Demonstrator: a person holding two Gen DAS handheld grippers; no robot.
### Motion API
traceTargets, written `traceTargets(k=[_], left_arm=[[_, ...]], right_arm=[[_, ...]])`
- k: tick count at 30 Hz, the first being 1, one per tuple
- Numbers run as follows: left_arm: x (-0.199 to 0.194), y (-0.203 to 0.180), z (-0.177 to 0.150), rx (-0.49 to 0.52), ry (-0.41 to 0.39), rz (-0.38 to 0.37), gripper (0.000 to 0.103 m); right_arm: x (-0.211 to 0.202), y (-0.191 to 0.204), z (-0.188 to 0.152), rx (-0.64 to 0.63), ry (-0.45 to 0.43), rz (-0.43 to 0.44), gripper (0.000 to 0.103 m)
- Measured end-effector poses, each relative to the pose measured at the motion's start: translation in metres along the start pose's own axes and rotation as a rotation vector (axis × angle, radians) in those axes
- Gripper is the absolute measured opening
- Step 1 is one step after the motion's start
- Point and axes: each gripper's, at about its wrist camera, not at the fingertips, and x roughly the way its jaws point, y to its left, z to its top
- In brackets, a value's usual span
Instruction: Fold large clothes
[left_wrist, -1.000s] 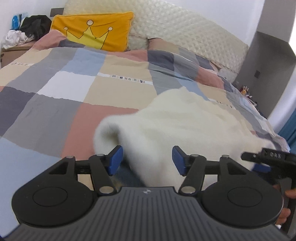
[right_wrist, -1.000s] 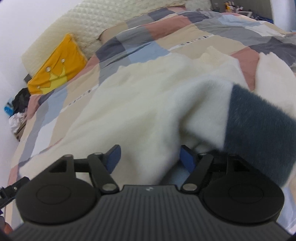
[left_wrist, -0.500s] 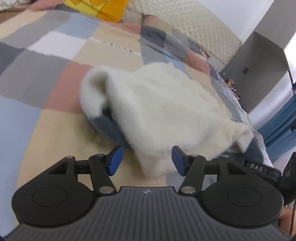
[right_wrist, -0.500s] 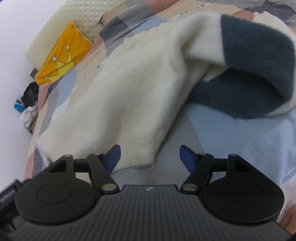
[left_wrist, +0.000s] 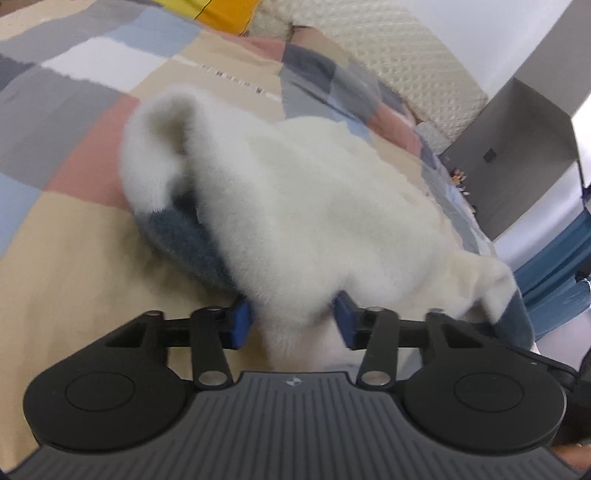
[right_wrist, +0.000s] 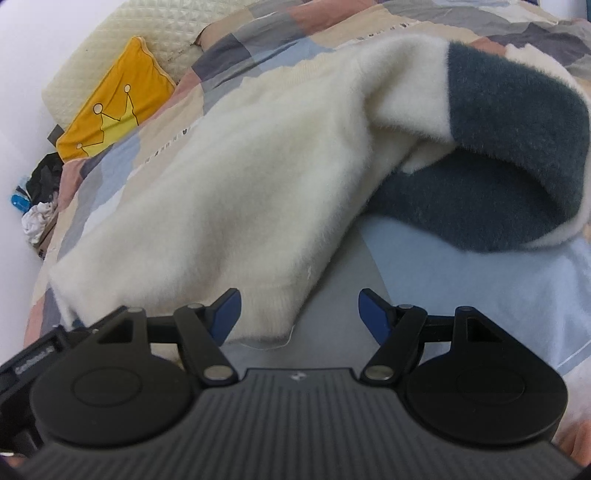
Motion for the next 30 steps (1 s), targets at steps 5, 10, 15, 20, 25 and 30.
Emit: traceTargets(k=[5,10,15,20,25,30], left_arm=[[-0.005,0.004,0.004,-0.062,0.014,-0.019,0.022],[-0.037,-0.005,0.015,-0.093,-0.031,-0.156,0.020],[-0.057,-0.003,0.027,-0.163,-0.079,-0.269,0.018],[-0.063,-0.001,0.033,-0.169,-0.081,-0.274,0.018],[-0.065,0.002,0.035,-0.191,-0.088,-0.299,0.018],[-0.070,0.009,0.039,-0.221,-0.106,-0.332,0.017]], right_arm=[[-0.002,0.000,-0.002,0.000,-0.010,0.004,0.072],[-0.014,0.006,0.000,-0.043,-0.094,0.024,0.072],[-0.031,0.018,0.001,-0.104,-0.185,0.126,0.072],[-0.049,0.031,-0.004,-0.205,-0.240,0.162,0.072],[-0.049,0.048,-0.017,-0.309,-0.214,0.214,0.072],[-0.046,0.073,-0.034,-0.466,-0.186,0.228,0.072]])
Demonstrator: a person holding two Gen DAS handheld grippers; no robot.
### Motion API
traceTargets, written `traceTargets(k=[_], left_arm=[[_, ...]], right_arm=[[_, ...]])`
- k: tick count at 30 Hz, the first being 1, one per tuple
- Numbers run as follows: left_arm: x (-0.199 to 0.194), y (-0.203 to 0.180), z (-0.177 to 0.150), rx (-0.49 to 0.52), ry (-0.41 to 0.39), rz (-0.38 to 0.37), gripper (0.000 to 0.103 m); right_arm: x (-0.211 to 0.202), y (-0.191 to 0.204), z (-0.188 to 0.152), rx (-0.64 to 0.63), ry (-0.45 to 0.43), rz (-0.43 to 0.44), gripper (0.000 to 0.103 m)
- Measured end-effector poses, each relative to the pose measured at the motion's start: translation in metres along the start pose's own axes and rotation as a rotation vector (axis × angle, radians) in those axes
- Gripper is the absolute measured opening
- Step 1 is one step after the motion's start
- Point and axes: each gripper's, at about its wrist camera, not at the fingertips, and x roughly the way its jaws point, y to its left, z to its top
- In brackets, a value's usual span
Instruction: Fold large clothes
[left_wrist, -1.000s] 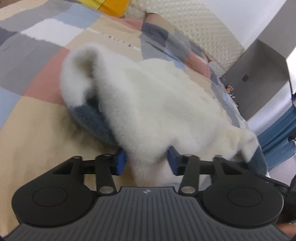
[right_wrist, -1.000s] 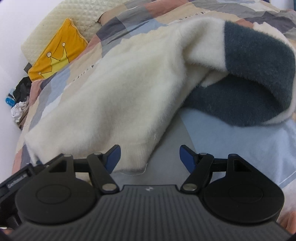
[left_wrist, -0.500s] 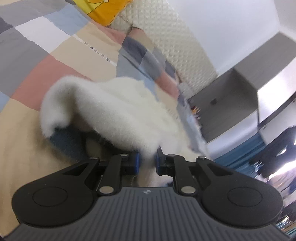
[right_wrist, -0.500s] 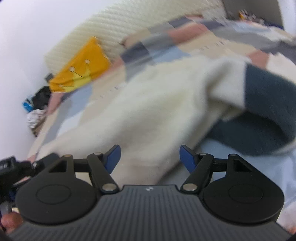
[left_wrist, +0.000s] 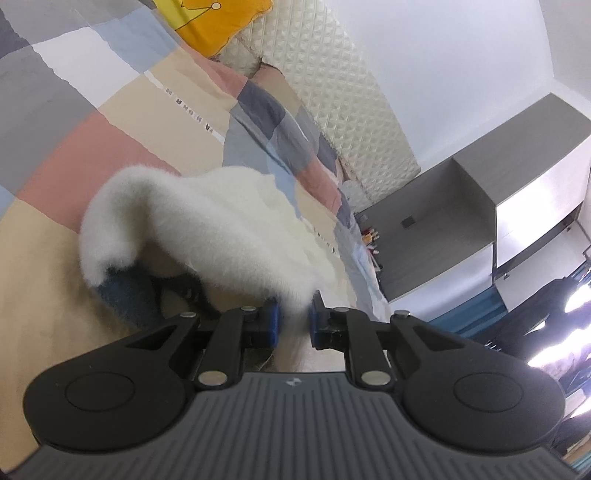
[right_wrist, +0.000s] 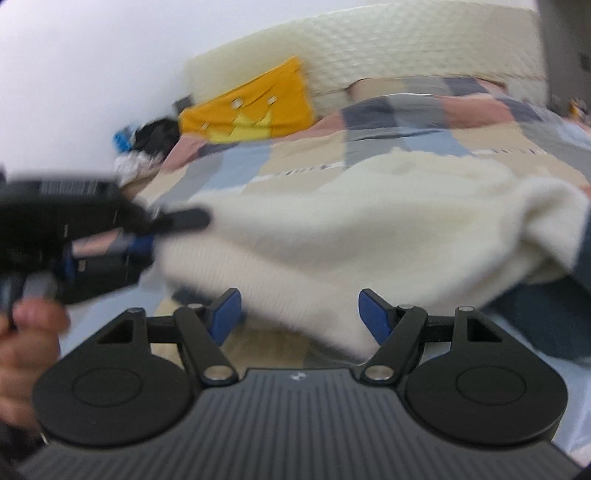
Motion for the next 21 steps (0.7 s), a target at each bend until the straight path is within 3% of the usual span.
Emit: traceTargets(k=[6,8,10,16,18,21], left_arm=[[-0.004,0.001,0.001,-0.014,-0.011,0.000,0.015],[-0.006,0.002,0.000,-0.021,-0.024,0.009,0.014],[-0.014,-0.001,-0.001,-0.026,-0.088,0.016,0.014],[-0.018,-0.011,0.000,-0.007,-0.099,0.026,0.014],[-0.019,-0.014,0.001,-0.009,-0.107,0.032,0.014],[-0.022,-0.015,0.002,-0.006,-0.113,0.034,0.013]], right_arm=[[0.024,0.006,-0.001,-0.020,0.007,-0.116,0.072],[0.022,0.001,0.000,0.007,-0.023,-0.154,0.072],[0.014,-0.004,0.002,0.028,-0.063,-0.175,0.072],[-0.010,-0.017,0.005,0.106,-0.186,-0.207,0.072],[-0.005,-0.019,0.004,0.119,-0.162,-0.218,0.072],[0.012,-0.026,0.000,0.152,-0.057,-0.249,0.072]])
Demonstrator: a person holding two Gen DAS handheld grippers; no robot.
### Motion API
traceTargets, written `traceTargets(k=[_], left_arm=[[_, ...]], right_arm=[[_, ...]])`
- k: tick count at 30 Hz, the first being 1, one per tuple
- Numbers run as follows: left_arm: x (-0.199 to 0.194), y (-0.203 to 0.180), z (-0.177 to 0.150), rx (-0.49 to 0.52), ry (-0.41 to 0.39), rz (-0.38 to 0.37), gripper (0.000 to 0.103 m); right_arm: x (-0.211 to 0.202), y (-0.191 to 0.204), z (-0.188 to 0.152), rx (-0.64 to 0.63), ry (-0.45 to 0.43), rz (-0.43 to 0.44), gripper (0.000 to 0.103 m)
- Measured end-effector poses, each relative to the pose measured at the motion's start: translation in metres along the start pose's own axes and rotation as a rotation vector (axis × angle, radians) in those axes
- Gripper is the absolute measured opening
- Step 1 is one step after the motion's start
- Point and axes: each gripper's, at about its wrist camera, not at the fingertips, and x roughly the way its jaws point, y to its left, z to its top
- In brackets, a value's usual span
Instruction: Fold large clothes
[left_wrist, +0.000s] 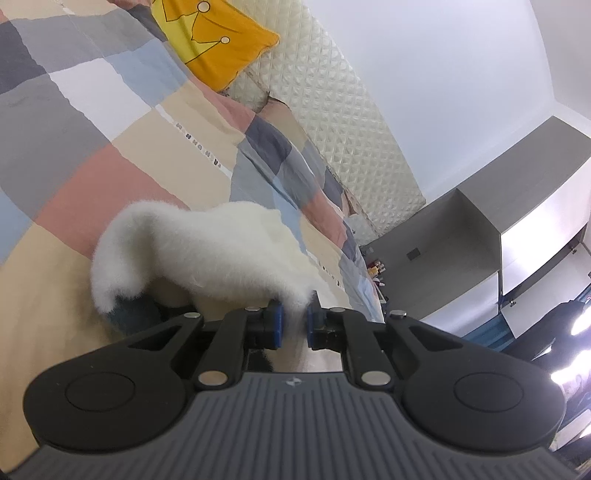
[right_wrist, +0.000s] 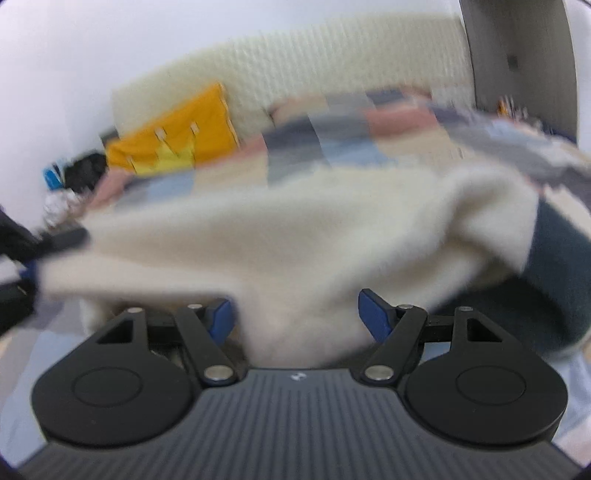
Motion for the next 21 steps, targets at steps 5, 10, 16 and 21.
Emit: traceTargets(k=[5,10,16,21], left_arm=[[-0.005,0.001,0.001,0.006,-0.018,0.000,0.013],[-0.004,0.003,0.001,0.011,-0.022,-0.006,0.013],[0.000,0.007,-0.003,0.022,0.006,0.038,0.014],[0.004,0.017,-0.002,0.013,0.059,0.070,0.016]], right_arm=[[0.020,-0.018,-0.007,0.135,0.115,0.002,0.072],[0.012,-0.007,-0.007,0.083,0.068,-0.050,0.062],[-0.011,-0.011,0.004,0.124,-0.010,0.072,0.012],[-0.011,-0.021,0.010,0.170,-0.016,0.157,0.011]])
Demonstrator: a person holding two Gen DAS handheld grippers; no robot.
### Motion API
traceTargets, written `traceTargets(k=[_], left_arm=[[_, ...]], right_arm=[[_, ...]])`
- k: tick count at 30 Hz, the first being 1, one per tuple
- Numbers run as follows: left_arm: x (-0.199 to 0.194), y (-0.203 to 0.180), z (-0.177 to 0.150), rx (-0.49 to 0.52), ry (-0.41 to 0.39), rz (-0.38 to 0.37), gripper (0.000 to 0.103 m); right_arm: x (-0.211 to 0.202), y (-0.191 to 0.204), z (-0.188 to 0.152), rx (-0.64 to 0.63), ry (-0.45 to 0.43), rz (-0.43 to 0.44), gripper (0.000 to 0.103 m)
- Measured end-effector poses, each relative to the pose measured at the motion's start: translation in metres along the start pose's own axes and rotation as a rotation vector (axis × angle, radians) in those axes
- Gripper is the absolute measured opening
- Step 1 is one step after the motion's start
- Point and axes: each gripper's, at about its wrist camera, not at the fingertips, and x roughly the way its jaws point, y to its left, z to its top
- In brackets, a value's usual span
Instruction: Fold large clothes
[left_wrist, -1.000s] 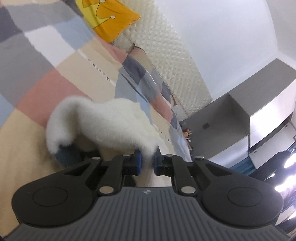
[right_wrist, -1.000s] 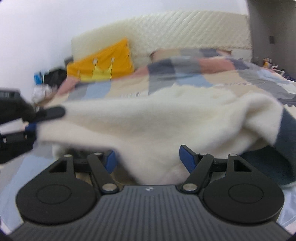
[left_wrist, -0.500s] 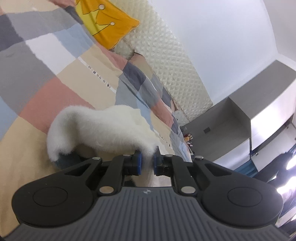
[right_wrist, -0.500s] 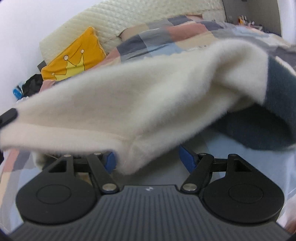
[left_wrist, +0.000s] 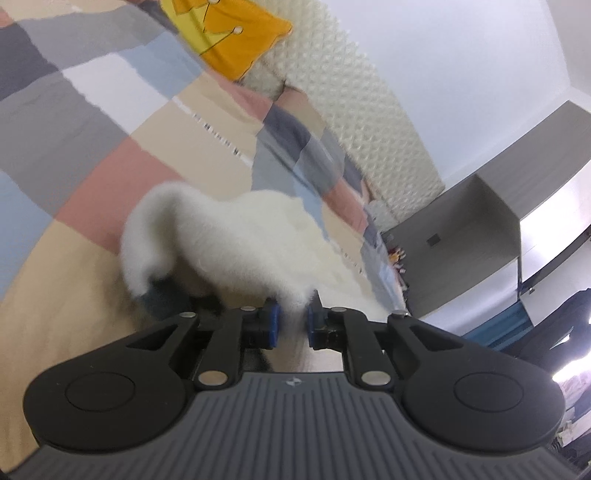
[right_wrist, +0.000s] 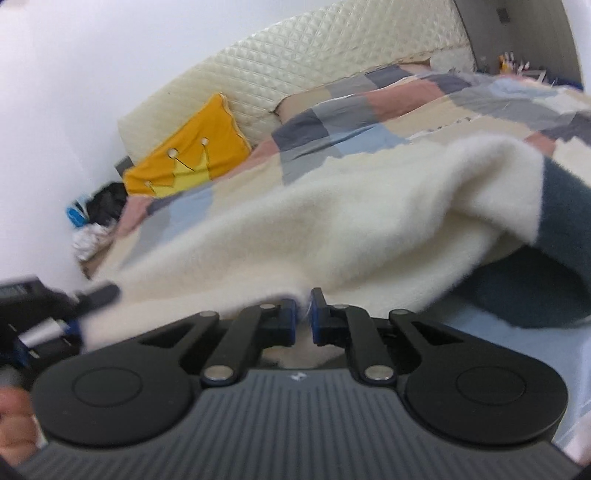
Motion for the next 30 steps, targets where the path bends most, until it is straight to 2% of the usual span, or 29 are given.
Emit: traceTargets(k=[2,4,6,8,10,12,17,20,21,24,27,30], left_arm=[[0.001,0.005,0.000,-0.006,0.023,0.013,0.019],[0.002,0.005,0.001,0.013,0.053,0.029,0.030],[0.002,0.001,-0.001,0.059,0.080,0.065,0.059],[0.000,-0.005,-0.005,0.123,0.099,0.108,0.068],[-0.003,-0.016,-0.011,0.211,0.116,0.150,0.070],[-0.009,-0.028,-0.019,0.296,0.101,0.177,0.079],[-0.024,-0.064,-0.049,0.507,0.063,0.234,0.083],[-0.025,-0.087,-0.075,0.662,0.020,0.237,0.088],[-0.020,-0.091,-0.082,0.703,0.014,0.250,0.088],[0.006,-0.099,-0.098,0.770,0.025,0.353,0.088],[0.024,-0.101,-0.111,0.837,0.021,0.365,0.088],[0.035,-0.104,-0.125,0.943,-0.054,0.455,0.088]], right_arm=[[-0.004,0.002,0.004,0.004,-0.028,0.041,0.011],[-0.011,0.005,0.009,0.003,-0.071,0.088,0.011],[-0.015,0.008,0.012,-0.003,-0.103,0.128,0.011],[-0.016,0.012,0.014,-0.017,-0.113,0.148,0.011],[-0.013,0.013,0.013,-0.032,-0.098,0.142,0.011],[-0.009,0.012,0.012,-0.022,-0.074,0.143,0.011],[-0.006,0.009,0.010,-0.003,-0.044,0.147,0.011],[-0.005,0.008,0.010,0.006,-0.027,0.164,0.011],[-0.004,0.009,0.010,0.007,-0.019,0.172,0.011],[-0.001,0.005,0.010,0.038,-0.007,0.187,0.011],[-0.001,0.002,0.010,0.066,-0.005,0.200,0.011],[-0.002,-0.001,0.010,0.084,-0.004,0.218,0.011]])
